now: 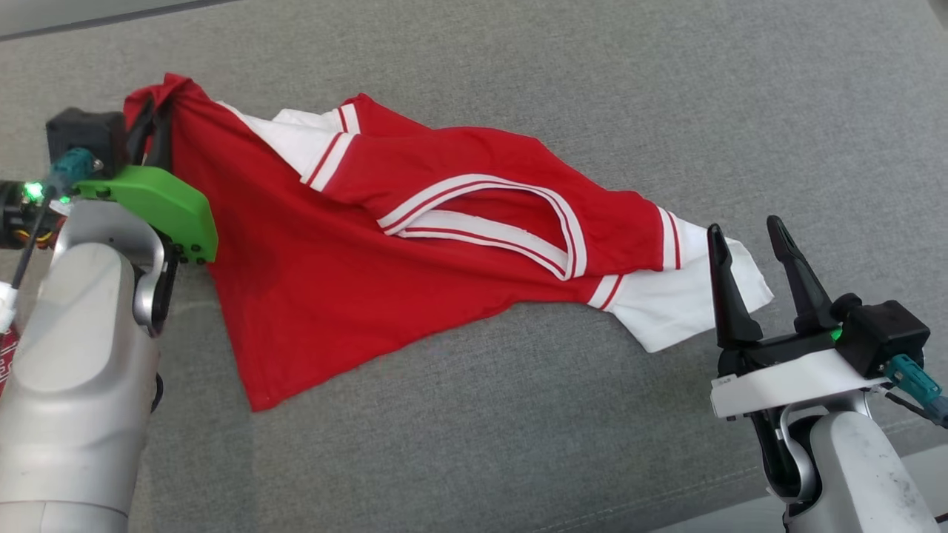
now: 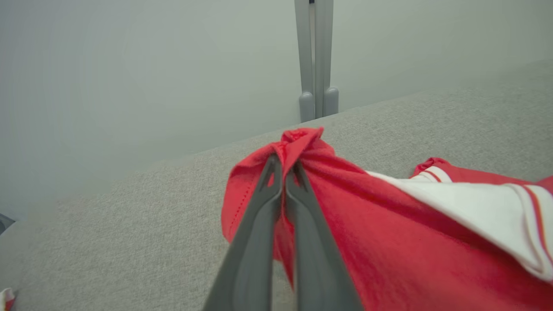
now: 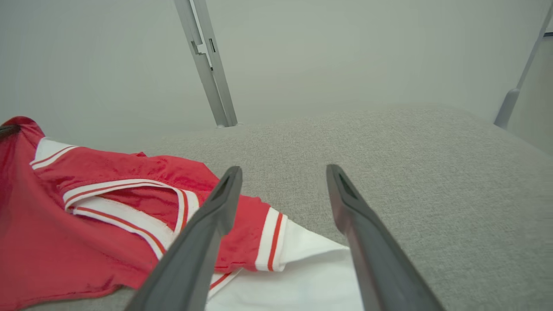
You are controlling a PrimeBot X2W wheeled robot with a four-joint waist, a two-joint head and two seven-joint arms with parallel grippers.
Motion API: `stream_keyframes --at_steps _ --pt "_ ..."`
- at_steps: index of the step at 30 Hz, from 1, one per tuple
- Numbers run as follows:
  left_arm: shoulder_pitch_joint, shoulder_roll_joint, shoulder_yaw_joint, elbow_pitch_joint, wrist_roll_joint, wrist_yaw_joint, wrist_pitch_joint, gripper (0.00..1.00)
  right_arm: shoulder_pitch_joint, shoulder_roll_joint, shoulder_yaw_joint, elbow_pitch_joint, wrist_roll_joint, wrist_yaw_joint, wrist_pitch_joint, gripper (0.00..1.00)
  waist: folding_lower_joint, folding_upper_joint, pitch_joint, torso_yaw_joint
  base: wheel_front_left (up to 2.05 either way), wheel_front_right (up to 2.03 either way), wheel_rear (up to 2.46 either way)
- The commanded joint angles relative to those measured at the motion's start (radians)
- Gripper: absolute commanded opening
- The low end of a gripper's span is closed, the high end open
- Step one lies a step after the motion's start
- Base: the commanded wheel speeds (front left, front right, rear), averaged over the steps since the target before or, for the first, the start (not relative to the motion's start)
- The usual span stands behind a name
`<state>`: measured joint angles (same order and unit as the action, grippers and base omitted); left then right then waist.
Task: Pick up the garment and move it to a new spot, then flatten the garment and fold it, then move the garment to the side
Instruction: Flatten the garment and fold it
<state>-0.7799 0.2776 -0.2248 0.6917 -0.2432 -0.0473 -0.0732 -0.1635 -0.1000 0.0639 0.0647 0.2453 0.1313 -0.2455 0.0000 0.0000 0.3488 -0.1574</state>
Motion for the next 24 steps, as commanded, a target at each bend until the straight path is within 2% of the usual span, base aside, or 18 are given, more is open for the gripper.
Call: stream_keyframes --at_steps 1,2,3,6,11,13,18,22,24 --pt "-0.021 0.007 0.008 0.025 -0.017 -0.014 -0.006 0.0 -0.015 0.003 -0.001 0.004 -0.01 -0.001 -0.007 1.0 0.0 0.0 0.029 -0.029 0.0 0.0 0.0" --pt "-0.031 0.0 0.015 0.043 -0.034 -0.022 -0.012 0.23 -0.016 0.006 -0.001 0.007 -0.009 -0.001 -0.009 1.0 0.0 0.0 0.029 -0.03 0.0 0.0 0.0" --pt "-0.033 -0.007 0.02 0.055 -0.047 -0.028 -0.018 1.0 -0.019 0.007 0.001 0.008 -0.014 -0.001 -0.011 1.0 0.0 0.0 0.029 -0.03 0.0 0.0 0.0" --pt "-0.02 -0.014 0.041 0.081 -0.072 -0.03 -0.076 1.0 -0.02 0.008 0.004 0.011 -0.015 -0.001 -0.014 1.0 0.0 0.0 0.017 -0.02 0.0 0.0 0.0" --pt "0.07 -0.043 0.071 0.071 -0.093 0.009 -0.171 1.0 -0.001 0.003 0.015 0.022 -0.021 -0.001 -0.015 1.0 0.0 0.0 -0.037 0.013 0.0 0.0 0.0" --pt "0.127 -0.054 0.092 0.034 -0.095 0.039 -0.186 1.0 0.012 -0.003 0.021 0.021 -0.022 -0.001 -0.01 1.0 0.0 0.0 -0.064 0.029 0.0 0.0 0.0" --pt "0.321 -0.101 0.129 -0.172 -0.065 0.097 -0.192 1.0 0.044 -0.014 0.024 0.01 -0.018 -0.001 0.016 1.0 0.0 0.0 -0.136 0.074 0.0 0.0 0.0" --pt "0.477 -0.135 0.14 -0.346 -0.023 0.117 -0.191 1.0 0.071 -0.025 0.029 -0.006 -0.023 -0.001 0.039 1.0 0.0 0.0 -0.186 0.105 0.0 0.0 0.0" --pt "0.548 -0.148 0.14 -0.41 -0.014 0.113 -0.191 1.0 0.088 -0.027 0.028 -0.012 -0.021 -0.001 0.052 1.0 0.0 0.0 -0.21 0.118 0.0 0.0 0.0"
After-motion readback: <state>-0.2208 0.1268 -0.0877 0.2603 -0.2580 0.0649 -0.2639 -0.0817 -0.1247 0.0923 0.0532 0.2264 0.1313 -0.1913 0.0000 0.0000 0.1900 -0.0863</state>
